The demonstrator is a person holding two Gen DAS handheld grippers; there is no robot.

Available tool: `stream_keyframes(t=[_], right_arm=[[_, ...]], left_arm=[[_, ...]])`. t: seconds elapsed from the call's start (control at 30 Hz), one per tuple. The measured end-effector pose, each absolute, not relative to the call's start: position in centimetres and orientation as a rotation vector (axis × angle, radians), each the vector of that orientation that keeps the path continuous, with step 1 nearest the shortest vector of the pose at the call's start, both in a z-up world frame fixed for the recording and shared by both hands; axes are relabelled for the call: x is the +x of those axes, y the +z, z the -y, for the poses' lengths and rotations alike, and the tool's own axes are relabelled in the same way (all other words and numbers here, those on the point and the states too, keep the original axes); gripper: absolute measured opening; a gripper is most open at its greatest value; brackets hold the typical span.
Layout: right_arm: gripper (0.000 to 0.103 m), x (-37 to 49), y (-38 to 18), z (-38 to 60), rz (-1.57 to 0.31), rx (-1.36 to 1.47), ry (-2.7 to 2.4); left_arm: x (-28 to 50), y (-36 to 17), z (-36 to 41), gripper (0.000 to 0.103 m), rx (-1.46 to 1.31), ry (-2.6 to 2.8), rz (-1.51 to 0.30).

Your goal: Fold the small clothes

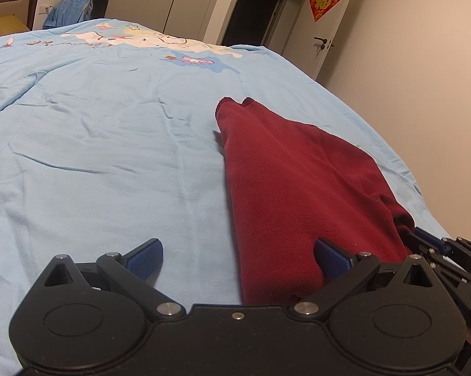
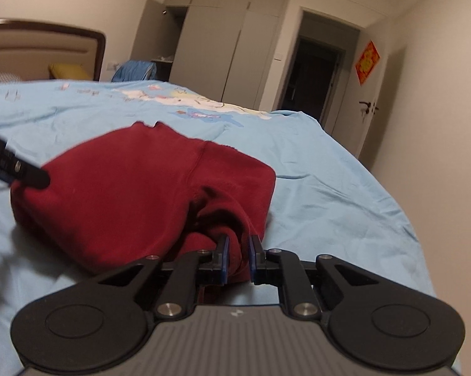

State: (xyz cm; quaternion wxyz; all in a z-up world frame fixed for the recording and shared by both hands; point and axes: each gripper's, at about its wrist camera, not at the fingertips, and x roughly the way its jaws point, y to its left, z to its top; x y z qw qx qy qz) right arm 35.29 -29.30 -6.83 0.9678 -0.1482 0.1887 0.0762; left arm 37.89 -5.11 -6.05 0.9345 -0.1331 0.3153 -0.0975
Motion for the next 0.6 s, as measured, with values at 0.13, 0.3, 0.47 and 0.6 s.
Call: stream_keyframes(t=[0.13,0.3,0.47,0.6], right_arm=[[0.014,35.2,-7.1,29.1,-0.386,-0.331,0.159],[0.014,35.3,-7.2,29.2,-0.395,-0.328,0.159],[0.078,34.6,-6.0,31.6,-0.374,-0.168,0.146],[0.085,34.9,-5.2,33.8,-0.362,0.024,0.173]], left_arm=[[37.8,-6.0,5.1,0.102,-0.275,-0.198,-0.644],[37.7,-6.0,5.0,0.102,-0.277,-0.195,-0.645],[37.7,-5.9,5.1,0.102,-0.266,-0.198,-0.649],[37.8,-5.7,5.2,0.102,-0.253,-0.199,-0.655]])
